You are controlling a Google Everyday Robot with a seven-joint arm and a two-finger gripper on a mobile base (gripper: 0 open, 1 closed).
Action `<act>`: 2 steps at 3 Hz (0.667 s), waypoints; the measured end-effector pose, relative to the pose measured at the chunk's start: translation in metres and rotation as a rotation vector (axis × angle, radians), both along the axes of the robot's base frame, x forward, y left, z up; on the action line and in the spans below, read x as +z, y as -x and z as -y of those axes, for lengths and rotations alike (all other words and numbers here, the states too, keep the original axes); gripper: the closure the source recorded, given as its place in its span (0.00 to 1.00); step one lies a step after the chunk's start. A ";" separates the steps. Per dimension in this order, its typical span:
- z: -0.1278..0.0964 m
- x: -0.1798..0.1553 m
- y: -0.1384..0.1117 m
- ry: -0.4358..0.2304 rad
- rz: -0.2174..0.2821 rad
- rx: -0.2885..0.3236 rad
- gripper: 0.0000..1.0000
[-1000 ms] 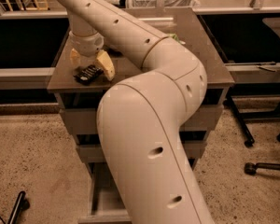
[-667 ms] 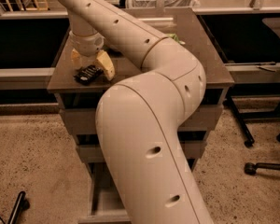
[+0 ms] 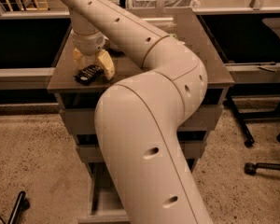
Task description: Place rxbar chocolate into bottom drawer
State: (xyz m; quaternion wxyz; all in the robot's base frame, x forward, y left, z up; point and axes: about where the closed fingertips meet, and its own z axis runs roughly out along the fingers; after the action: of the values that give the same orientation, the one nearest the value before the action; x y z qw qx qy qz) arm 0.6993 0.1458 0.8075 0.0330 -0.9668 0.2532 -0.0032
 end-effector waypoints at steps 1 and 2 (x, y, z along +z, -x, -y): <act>0.004 0.003 -0.001 0.003 0.000 -0.009 0.41; 0.006 0.005 -0.002 0.006 0.001 -0.013 0.41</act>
Offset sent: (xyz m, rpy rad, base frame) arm -0.0696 -0.1173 0.0566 0.2614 0.2211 -0.1091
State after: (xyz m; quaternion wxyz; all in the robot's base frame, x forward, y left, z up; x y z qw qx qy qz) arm 0.7010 0.1395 0.8124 0.0304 -0.9652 0.2597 -0.0046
